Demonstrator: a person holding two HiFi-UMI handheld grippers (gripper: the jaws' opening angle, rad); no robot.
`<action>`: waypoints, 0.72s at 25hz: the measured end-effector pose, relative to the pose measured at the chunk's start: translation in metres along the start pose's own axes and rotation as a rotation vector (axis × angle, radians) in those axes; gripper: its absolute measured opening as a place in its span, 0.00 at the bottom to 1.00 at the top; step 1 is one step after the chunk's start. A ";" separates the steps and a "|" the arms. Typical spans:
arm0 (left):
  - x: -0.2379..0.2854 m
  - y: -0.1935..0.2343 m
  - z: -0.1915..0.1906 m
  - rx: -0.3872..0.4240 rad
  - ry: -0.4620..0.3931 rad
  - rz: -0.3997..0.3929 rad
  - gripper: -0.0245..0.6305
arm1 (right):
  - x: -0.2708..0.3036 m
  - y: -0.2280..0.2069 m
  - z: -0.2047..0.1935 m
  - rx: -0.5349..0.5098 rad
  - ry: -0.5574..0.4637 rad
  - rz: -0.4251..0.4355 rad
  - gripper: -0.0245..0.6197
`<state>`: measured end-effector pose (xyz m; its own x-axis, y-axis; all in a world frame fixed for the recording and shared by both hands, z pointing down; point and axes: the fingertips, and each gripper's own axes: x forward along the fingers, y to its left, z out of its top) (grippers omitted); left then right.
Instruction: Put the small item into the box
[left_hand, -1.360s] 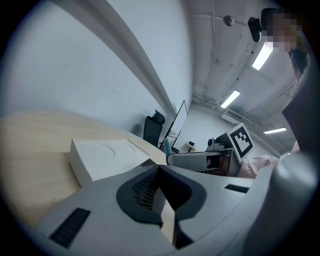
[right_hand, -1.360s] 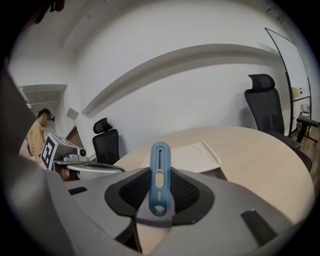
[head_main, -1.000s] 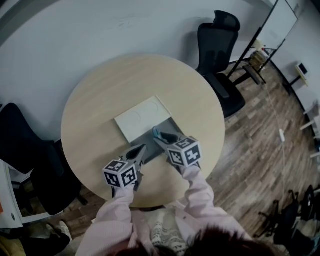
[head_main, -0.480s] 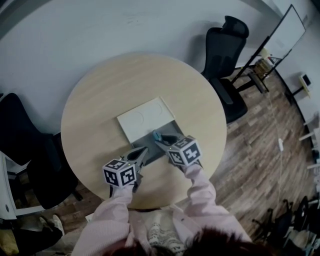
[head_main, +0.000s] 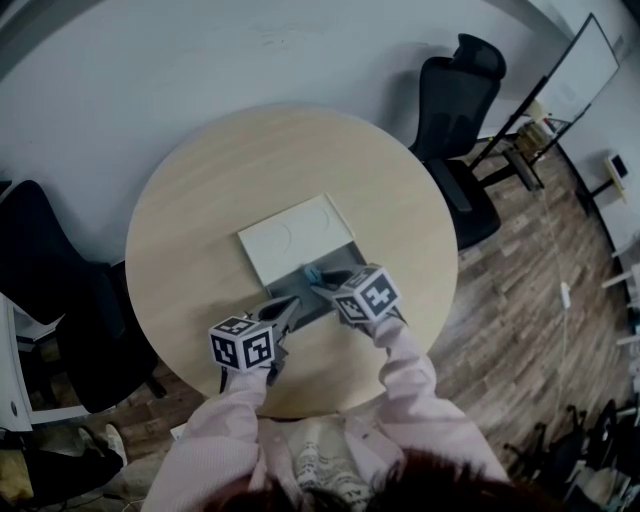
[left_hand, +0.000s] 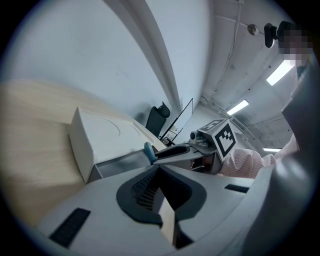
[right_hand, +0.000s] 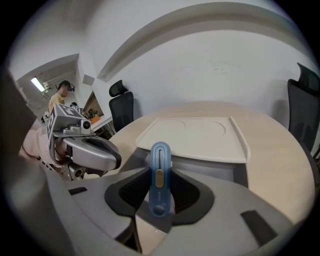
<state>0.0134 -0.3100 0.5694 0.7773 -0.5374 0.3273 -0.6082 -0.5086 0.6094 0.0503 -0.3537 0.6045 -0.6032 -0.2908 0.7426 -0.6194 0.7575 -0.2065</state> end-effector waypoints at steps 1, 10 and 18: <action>0.001 0.001 -0.001 -0.002 0.002 0.002 0.05 | 0.001 -0.001 -0.001 -0.002 0.008 0.006 0.24; 0.005 0.000 -0.007 -0.025 0.016 0.008 0.05 | 0.012 -0.003 -0.014 -0.051 0.106 0.052 0.24; 0.007 0.001 -0.013 -0.056 0.032 0.002 0.05 | 0.028 -0.005 -0.022 -0.139 0.213 0.064 0.24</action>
<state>0.0202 -0.3059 0.5816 0.7814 -0.5159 0.3512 -0.6006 -0.4686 0.6479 0.0471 -0.3527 0.6401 -0.5104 -0.1215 0.8513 -0.4999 0.8475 -0.1787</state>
